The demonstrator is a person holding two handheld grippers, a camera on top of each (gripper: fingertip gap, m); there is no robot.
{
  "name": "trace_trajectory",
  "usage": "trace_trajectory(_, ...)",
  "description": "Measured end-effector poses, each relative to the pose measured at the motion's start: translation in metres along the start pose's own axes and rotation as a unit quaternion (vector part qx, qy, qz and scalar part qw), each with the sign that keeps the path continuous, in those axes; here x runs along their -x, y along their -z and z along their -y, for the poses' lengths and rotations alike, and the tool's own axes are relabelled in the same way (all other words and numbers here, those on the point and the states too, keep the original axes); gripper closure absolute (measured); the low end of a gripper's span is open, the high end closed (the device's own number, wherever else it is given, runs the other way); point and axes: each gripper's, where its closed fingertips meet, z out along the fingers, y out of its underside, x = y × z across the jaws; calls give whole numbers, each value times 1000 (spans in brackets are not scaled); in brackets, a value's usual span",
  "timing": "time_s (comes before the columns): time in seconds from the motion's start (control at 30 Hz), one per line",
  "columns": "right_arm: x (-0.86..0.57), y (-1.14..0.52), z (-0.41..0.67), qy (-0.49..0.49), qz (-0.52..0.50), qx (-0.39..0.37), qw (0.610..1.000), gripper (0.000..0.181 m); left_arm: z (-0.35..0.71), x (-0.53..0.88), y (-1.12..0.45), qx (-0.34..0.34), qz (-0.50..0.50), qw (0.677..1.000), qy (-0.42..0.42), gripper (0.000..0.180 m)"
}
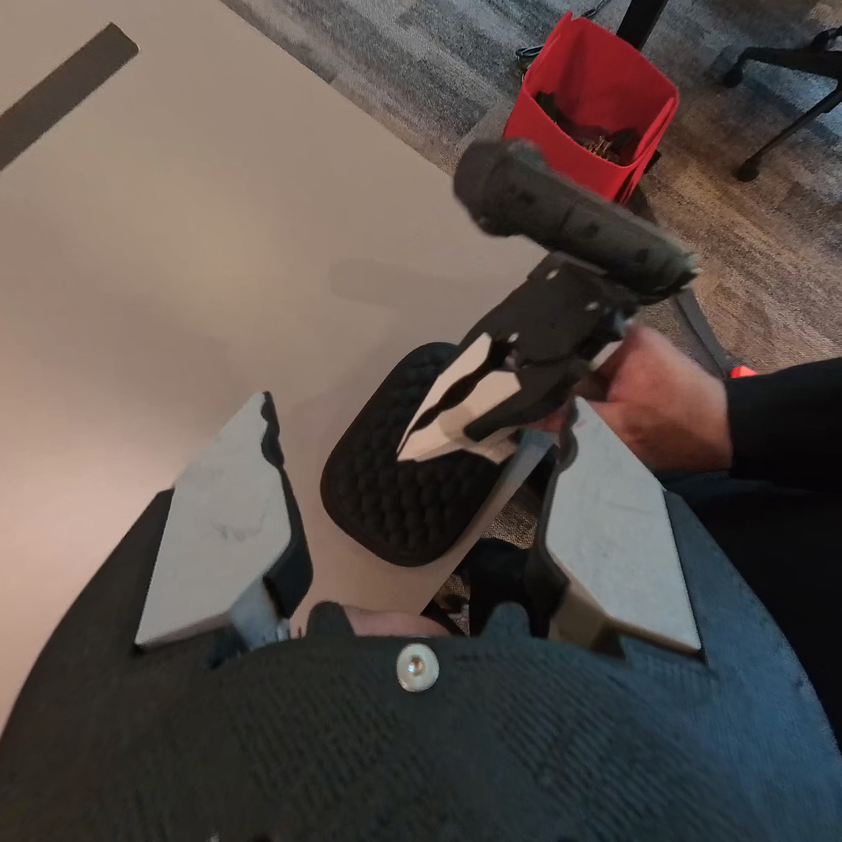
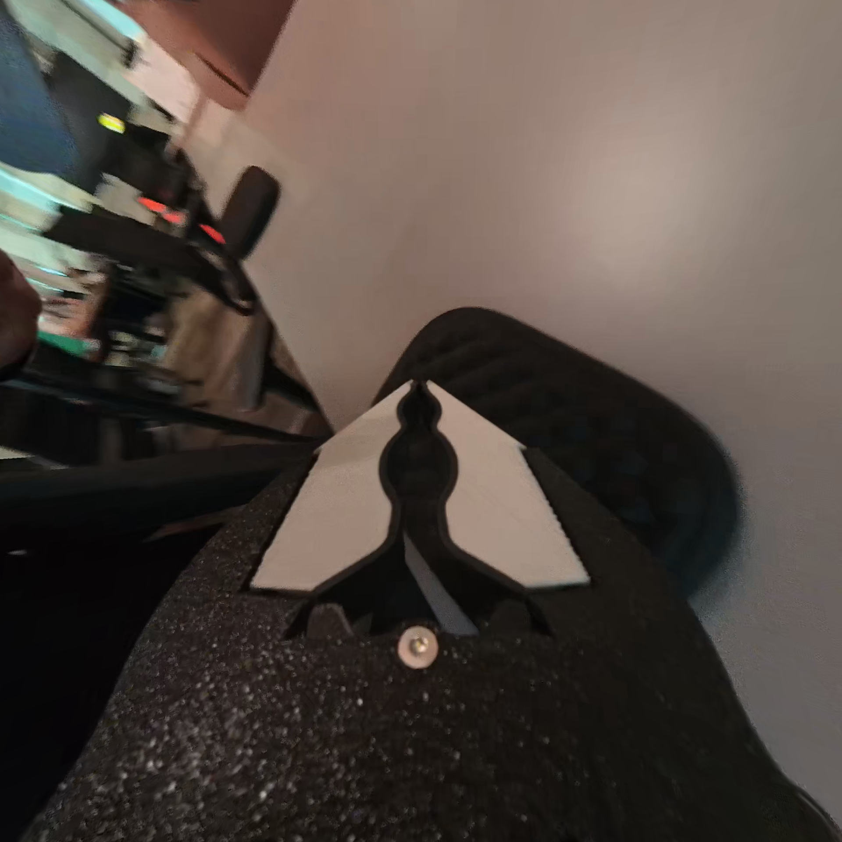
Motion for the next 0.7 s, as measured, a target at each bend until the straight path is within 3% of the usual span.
trace_trajectory(0.1,-19,32,15,75,-120,-6,990,177,-3,-2,-6,-26,-22,999,6,78)
trace_trajectory(0.17,-28,59,27,105,-176,-22,979,170,-6,-21,-9,-65,-121,990,12,105)
trace_trajectory(0.23,-26,84,41,124,-200,-48,971,168,-17,-42,-13,-79,-246,964,69,115)
trace_trajectory(0.3,-16,103,54,145,-199,-69,967,162,-32,-61,-19,-58,-373,913,153,114)
trace_trajectory(0.37,-6,116,67,172,-202,-84,960,160,-39,-72,-23,-57,-482,843,231,123)
trace_trajectory(0.47,21,123,80,213,-183,-89,956,152,-38,-68,-34,-83,-566,765,297,137)
trace_trajectory(0.53,40,117,81,225,-163,-69,958,148,-37,-66,-47,-89,-570,755,311,134)
trace_trajectory(0.63,71,104,81,221,-119,-55,966,144,-52,-71,-80,-29,-529,784,323,119)
trace_trajectory(0.7,86,99,76,192,-88,-46,976,132,-52,-72,-83,-18,-534,779,330,119)
